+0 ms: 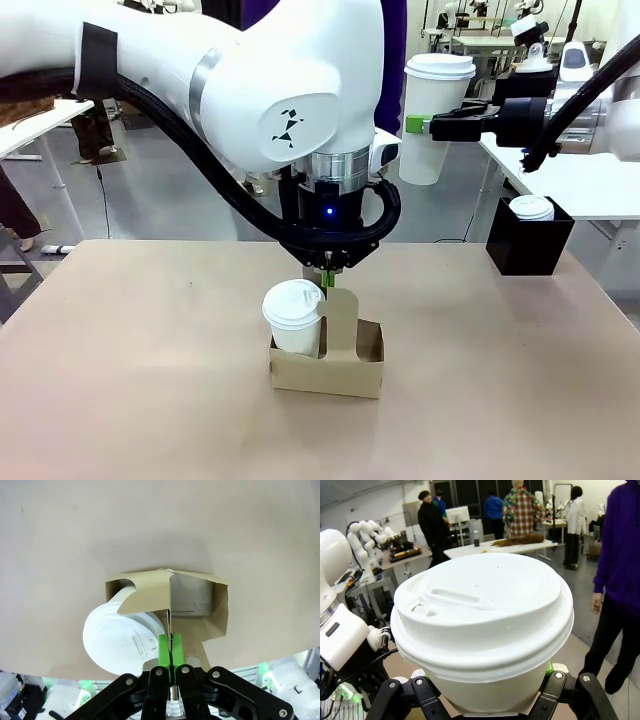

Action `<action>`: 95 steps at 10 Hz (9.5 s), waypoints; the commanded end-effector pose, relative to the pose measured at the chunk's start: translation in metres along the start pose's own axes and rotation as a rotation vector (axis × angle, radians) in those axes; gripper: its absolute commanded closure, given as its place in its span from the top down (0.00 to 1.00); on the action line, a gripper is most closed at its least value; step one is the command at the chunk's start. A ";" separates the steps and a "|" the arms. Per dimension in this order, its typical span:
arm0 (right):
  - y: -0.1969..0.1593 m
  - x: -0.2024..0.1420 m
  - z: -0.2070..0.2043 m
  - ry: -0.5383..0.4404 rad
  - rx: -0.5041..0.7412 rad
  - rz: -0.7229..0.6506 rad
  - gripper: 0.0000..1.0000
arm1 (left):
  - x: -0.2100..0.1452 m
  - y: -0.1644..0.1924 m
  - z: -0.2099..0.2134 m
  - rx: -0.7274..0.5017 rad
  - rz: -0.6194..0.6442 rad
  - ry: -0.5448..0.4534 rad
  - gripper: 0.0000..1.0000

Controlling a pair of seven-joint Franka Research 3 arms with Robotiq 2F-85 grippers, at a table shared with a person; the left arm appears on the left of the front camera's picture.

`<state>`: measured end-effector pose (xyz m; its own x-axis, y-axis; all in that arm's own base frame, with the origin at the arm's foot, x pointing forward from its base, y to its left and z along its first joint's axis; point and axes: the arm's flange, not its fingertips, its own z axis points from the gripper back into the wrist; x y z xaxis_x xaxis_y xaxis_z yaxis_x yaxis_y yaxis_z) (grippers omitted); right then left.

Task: Pour a drink into a cup and package it in a carrier.
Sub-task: Insert the held 600 ml Paper Cup into the Cup Carrier.

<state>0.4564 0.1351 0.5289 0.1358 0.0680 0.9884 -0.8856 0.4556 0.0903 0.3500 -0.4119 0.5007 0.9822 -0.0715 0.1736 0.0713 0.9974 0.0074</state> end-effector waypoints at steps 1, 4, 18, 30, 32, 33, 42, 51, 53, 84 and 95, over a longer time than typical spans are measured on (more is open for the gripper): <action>0.002 0.002 -0.001 0.003 -0.013 0.005 0.81 | -0.001 0.004 -0.002 0.006 0.001 0.001 0.01; 0.002 0.002 -0.001 0.003 -0.013 0.005 0.81 | 0.000 0.000 0.000 0.000 0.000 0.000 0.60; 0.004 -0.122 -0.013 0.047 0.536 0.071 0.81 | 0.025 0.195 0.072 -0.315 -0.916 -0.263 1.00; 0.047 -0.162 -0.071 0.013 0.755 0.044 0.81 | 0.033 0.302 -0.009 -0.513 -1.003 -0.372 1.00; 0.053 -0.171 -0.077 0.001 0.775 0.048 0.81 | 0.033 0.319 -0.028 -0.559 -0.989 -0.434 1.00; 0.056 -0.177 -0.080 0.009 0.787 0.049 0.81 | 0.032 0.325 -0.032 -0.570 -0.984 -0.453 1.00; 0.051 -0.229 -0.088 0.080 0.876 0.006 0.81 | 0.034 0.320 -0.024 -0.536 -0.978 -0.411 1.00; 0.047 -0.268 -0.097 0.117 0.938 0.128 0.81 | 0.034 0.320 -0.024 -0.536 -0.978 -0.411 1.00; 0.047 -0.267 -0.096 0.125 0.939 0.135 1.00 | 0.034 0.320 -0.024 -0.536 -0.978 -0.411 1.00; -0.073 -0.186 0.199 0.532 -0.093 -0.155 1.00 | 0.034 0.320 -0.024 -0.536 -0.978 -0.411 1.00; -0.073 -0.186 0.199 0.532 -0.093 -0.155 1.00 | 0.034 0.320 -0.024 -0.536 -0.978 -0.411 1.00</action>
<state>0.4062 -0.0879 0.3640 0.5129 0.4250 0.7459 -0.7903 0.5730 0.2169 0.4098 -0.0948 0.4852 0.3420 -0.6990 0.6281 0.9202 0.3846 -0.0730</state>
